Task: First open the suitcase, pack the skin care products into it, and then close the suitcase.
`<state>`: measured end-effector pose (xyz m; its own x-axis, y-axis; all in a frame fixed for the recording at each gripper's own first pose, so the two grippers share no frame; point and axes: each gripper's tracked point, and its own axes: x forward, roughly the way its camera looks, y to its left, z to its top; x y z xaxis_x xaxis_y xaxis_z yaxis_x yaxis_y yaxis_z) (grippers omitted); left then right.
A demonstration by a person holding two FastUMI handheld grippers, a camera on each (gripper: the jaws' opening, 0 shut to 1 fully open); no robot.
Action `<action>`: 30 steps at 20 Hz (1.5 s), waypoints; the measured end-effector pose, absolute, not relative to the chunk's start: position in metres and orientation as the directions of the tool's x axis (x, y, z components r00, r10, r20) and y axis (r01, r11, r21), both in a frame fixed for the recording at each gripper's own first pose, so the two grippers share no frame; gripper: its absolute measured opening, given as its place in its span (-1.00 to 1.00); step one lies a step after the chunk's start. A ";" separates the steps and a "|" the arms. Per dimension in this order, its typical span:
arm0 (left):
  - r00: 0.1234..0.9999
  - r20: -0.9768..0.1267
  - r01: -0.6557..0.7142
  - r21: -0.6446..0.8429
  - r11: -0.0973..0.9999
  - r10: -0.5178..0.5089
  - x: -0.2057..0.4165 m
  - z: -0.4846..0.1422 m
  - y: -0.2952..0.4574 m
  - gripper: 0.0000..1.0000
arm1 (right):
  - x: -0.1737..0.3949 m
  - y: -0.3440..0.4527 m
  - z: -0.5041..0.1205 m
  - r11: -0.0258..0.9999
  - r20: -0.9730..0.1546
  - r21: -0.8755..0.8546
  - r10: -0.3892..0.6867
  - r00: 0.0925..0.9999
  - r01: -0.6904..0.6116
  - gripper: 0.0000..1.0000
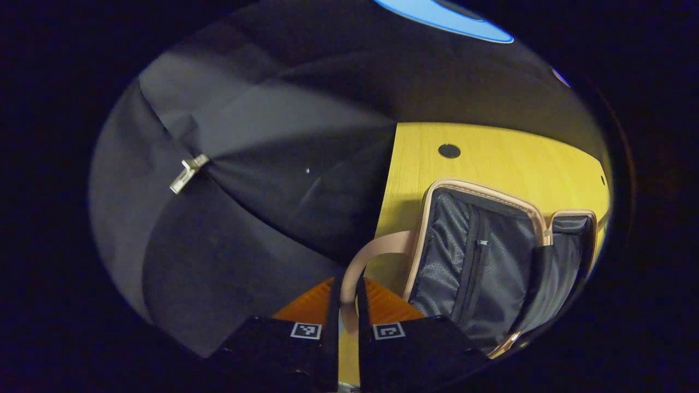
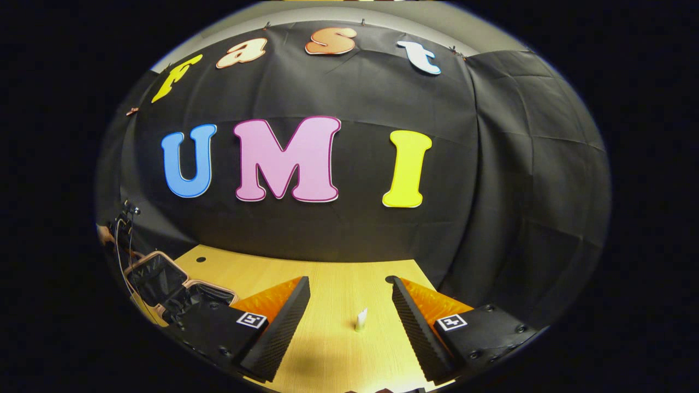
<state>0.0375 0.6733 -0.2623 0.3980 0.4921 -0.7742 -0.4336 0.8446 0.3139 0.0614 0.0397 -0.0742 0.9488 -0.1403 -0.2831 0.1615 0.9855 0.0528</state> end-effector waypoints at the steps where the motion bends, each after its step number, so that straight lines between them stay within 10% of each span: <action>1: 0.396 -0.788 -0.433 0.293 0.852 0.472 0.038 -0.276 0.676 -0.60 | 0.062 0.042 -0.073 0.984 -0.290 0.045 -0.150 0.945 0.170 0.93; 5: 0.430 -0.793 -0.429 0.241 0.871 0.431 0.047 -0.299 0.683 -0.70 | 0.059 0.056 -0.080 0.976 -0.332 0.048 -0.185 0.925 0.212 0.93; 10: 0.709 -0.631 -0.333 0.094 0.938 0.315 0.088 -0.233 0.631 -0.30 | 0.062 0.076 -0.089 0.973 -0.344 0.062 -0.189 0.920 0.223 0.92; 13: 0.862 -0.485 -0.170 -0.001 0.986 0.148 0.112 -0.168 0.547 0.08 | 0.071 0.082 -0.083 0.974 -0.312 0.057 -0.190 0.931 0.218 0.93; 16: 0.939 -0.344 -0.014 -0.046 0.999 -0.003 0.128 -0.107 0.440 0.92 | 0.083 0.079 -0.080 0.978 -0.276 0.025 -0.191 0.942 0.206 0.92; 22: 0.941 -0.053 0.327 -0.125 0.937 -0.335 0.129 -0.003 0.171 0.92 | 0.100 0.068 -0.059 0.987 -0.157 -0.013 -0.160 0.975 0.160 0.92; 30: 0.825 -0.353 0.412 -0.162 0.897 -0.442 0.178 -0.161 0.041 0.92 | 0.089 0.056 -0.086 0.997 -0.201 -0.009 -0.073 0.977 0.072 0.92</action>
<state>0.1777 0.0407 -0.1614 0.8246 -0.4424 -0.3526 0.4118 0.8967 -0.1623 0.0891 0.0557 -0.0863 0.9769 -0.0727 -0.2012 0.0723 0.9973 -0.0091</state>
